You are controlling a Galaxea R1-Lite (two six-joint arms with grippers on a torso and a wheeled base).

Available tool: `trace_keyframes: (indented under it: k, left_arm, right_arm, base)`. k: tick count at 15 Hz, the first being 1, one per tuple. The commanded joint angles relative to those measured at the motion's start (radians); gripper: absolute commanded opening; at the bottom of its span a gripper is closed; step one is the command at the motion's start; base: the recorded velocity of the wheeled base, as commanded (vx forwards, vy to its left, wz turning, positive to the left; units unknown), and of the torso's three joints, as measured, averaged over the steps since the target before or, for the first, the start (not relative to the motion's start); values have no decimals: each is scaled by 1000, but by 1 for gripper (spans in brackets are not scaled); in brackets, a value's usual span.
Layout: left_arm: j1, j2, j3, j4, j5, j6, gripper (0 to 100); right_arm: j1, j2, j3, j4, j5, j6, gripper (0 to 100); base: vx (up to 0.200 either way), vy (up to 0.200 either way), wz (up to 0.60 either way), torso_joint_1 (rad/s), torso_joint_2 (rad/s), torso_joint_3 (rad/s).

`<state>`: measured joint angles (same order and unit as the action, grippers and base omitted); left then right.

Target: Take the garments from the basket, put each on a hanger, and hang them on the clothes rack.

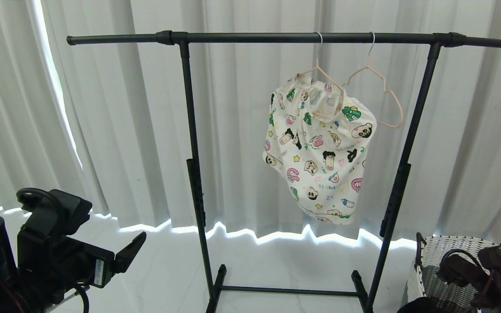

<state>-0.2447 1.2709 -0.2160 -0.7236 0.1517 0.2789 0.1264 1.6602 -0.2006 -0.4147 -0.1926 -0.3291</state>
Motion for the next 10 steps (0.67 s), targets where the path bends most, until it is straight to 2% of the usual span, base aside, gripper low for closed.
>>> trace_keyframes:
  k: [1, 3, 10]
  left_arm:
    - [-5, 16, 0, 0, 0, 0, 100]
    - [-10, 21, 0, 0, 0, 0, 100]
    - [-10, 30, 1, 0, 0, 2, 100]
  right_arm:
    - [6, 139, 38, -122, -1, -1, 100]
    - [7, 217, 60, -217, -1, -2, 100]
    - [-5, 296, -2, -234, -7, -13, 100]
  base:
    - [0, 0, 0, 0, 0, 0]
    - [0, 0, 0, 0, 0, 0]
    - [0, 0, 0, 0, 0, 0]
